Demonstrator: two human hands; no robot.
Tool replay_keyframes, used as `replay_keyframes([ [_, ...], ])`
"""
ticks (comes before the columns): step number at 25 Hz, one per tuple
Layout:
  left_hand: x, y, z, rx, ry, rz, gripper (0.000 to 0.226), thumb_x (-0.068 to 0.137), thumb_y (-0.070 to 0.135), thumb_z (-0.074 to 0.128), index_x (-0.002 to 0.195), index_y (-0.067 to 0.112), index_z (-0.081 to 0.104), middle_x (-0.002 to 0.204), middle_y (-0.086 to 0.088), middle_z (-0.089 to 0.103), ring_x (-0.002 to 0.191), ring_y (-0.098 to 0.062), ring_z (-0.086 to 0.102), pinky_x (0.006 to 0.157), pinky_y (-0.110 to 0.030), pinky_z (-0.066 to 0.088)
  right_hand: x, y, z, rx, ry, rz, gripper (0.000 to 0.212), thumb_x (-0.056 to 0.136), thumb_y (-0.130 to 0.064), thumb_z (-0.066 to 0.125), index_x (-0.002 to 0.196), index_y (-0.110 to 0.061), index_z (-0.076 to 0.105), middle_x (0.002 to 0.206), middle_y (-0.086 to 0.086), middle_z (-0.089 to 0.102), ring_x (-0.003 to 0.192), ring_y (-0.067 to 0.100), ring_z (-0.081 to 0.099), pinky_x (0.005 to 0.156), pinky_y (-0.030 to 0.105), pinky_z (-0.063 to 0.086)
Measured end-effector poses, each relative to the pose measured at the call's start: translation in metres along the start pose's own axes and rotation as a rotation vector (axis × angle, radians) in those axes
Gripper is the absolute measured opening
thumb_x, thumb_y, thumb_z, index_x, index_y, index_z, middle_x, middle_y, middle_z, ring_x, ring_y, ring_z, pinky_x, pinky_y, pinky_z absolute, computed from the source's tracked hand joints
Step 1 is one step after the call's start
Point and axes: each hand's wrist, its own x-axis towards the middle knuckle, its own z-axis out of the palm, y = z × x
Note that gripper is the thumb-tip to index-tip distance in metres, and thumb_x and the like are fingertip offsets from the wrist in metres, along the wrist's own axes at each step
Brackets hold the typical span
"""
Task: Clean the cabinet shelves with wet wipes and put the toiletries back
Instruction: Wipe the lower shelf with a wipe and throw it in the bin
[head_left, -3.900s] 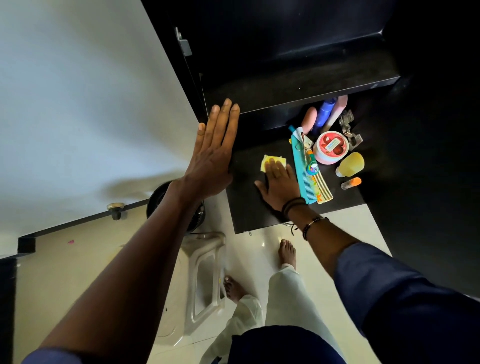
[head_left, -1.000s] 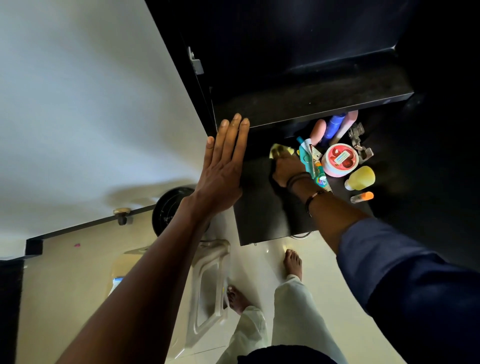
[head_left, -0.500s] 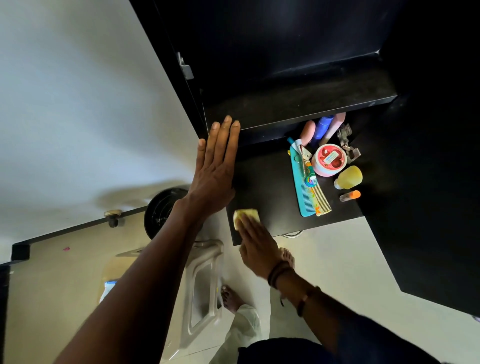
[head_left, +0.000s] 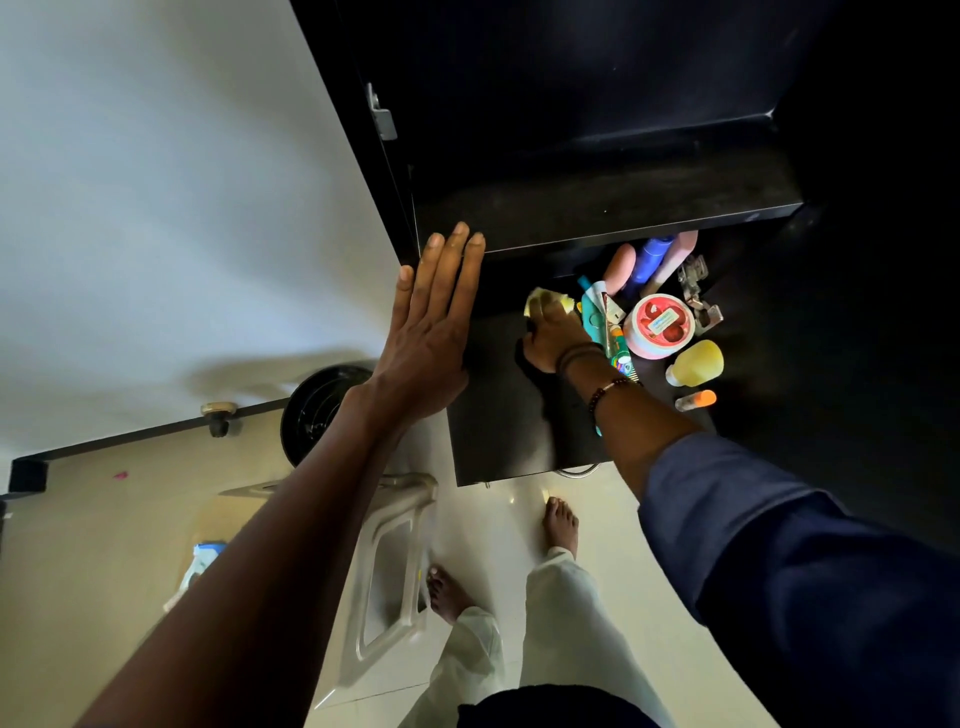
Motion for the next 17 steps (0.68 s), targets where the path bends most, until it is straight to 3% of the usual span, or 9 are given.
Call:
replay_keyframes([
  [2,-0.001,0.001,-0.002,-0.014,-0.006,-0.002,0.111,0.067,-0.004,0.062,0.15,0.016,-0.01,0.159,-0.007,-0.011,0.141,-0.017,-0.026,0.113,-0.031,-0.021,-0.007,-0.018,0.013,0.048,0.015,-0.067,0.065,0.095,-0.025,0.041,0.15,-0.004,0.014,0.159,0.017,0.01,0.146,0.032,0.012,0.12,0.043,0.01],
  [4,-0.001,0.003,-0.005,-0.042,-0.017,-0.008,0.099,0.072,0.006,0.052,0.15,0.014,-0.007,0.159,-0.008,-0.011,0.14,-0.017,-0.026,0.113,-0.033,-0.02,-0.05,-0.044,0.053,0.086,0.114,-0.174,0.058,0.092,-0.022,0.04,0.146,-0.002,0.031,0.153,0.019,0.03,0.139,0.036,0.032,0.115,0.047,0.027],
  [6,-0.001,0.003,-0.005,-0.037,-0.004,-0.011,0.102,0.069,0.004,0.053,0.15,0.015,-0.008,0.159,-0.006,-0.012,0.14,-0.016,-0.028,0.113,-0.033,-0.02,-0.11,-0.06,0.101,0.154,0.164,-0.267,0.053,0.092,-0.026,0.038,0.14,-0.004,0.044,0.146,0.015,0.044,0.133,0.032,0.044,0.108,0.047,0.04],
  [8,-0.001,0.003,-0.003,-0.024,0.006,-0.003,0.115,0.061,-0.01,0.058,0.15,0.017,-0.01,0.159,-0.005,-0.012,0.14,-0.015,-0.03,0.112,-0.031,-0.022,-0.17,-0.056,0.128,0.152,0.165,-0.297,0.055,0.094,-0.035,0.037,0.143,-0.01,0.04,0.149,0.009,0.04,0.137,0.026,0.04,0.112,0.042,0.035],
  [11,-0.001,0.002,-0.001,-0.022,-0.005,0.01,0.117,0.06,-0.013,0.058,0.15,0.018,-0.01,0.159,-0.005,-0.013,0.14,-0.015,-0.03,0.112,-0.031,-0.022,-0.201,-0.019,0.133,0.112,0.203,-0.227,0.057,0.097,-0.044,0.034,0.146,-0.015,0.035,0.153,0.005,0.035,0.141,0.022,0.032,0.117,0.039,0.027],
  [15,0.0,0.002,-0.001,-0.024,0.005,0.009,0.115,0.06,-0.013,0.057,0.15,0.016,-0.009,0.159,-0.007,-0.011,0.14,-0.017,-0.029,0.112,-0.032,-0.022,-0.139,0.017,0.098,0.058,0.257,0.014,0.061,0.102,-0.04,0.013,0.138,-0.004,0.047,0.143,0.014,0.048,0.132,0.031,0.046,0.115,0.042,0.026],
  [17,0.0,0.001,0.0,-0.023,0.008,0.01,0.113,0.062,-0.011,0.058,0.15,0.016,-0.008,0.159,-0.008,-0.01,0.141,-0.018,-0.027,0.112,-0.033,-0.022,-0.095,0.007,0.073,0.087,0.236,0.046,0.061,0.1,-0.037,0.014,0.14,0.0,0.043,0.145,0.018,0.043,0.135,0.035,0.041,0.115,0.043,0.021],
])
